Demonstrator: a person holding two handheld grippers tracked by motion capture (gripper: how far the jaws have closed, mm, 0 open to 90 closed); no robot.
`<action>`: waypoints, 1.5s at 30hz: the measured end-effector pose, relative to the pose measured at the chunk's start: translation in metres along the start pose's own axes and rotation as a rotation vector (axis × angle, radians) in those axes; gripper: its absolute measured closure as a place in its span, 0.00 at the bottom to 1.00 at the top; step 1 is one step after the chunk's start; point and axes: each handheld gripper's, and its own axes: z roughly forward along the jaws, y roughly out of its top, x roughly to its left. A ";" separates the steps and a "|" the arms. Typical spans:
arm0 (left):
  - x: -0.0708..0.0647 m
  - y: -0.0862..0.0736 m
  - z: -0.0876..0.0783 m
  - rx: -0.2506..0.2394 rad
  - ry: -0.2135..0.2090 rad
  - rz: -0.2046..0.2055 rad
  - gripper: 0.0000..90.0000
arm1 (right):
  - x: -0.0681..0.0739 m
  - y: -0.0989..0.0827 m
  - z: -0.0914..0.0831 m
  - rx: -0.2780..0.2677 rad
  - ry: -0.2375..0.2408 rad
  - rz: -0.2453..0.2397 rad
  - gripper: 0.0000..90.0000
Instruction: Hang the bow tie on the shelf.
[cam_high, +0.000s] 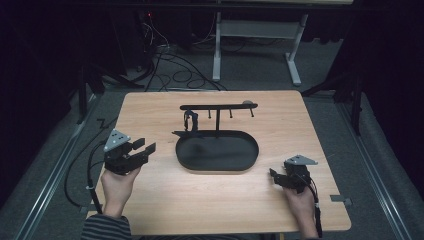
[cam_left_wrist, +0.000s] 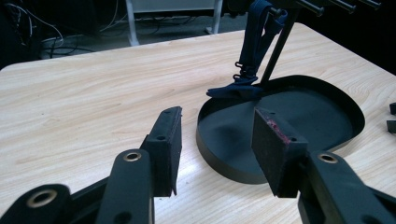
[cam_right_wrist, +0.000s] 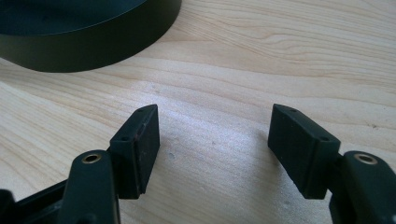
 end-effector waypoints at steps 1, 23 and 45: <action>0.000 -0.001 0.000 -0.001 -0.001 -0.004 0.59 | 0.000 0.000 0.000 0.000 0.001 0.000 0.40; 0.008 -0.021 -0.007 0.007 -0.001 -0.052 0.58 | 0.000 0.000 0.000 0.000 -0.001 -0.002 0.40; 0.016 -0.038 -0.011 0.014 0.004 -0.098 0.57 | 0.000 0.000 0.000 0.001 -0.002 -0.001 0.40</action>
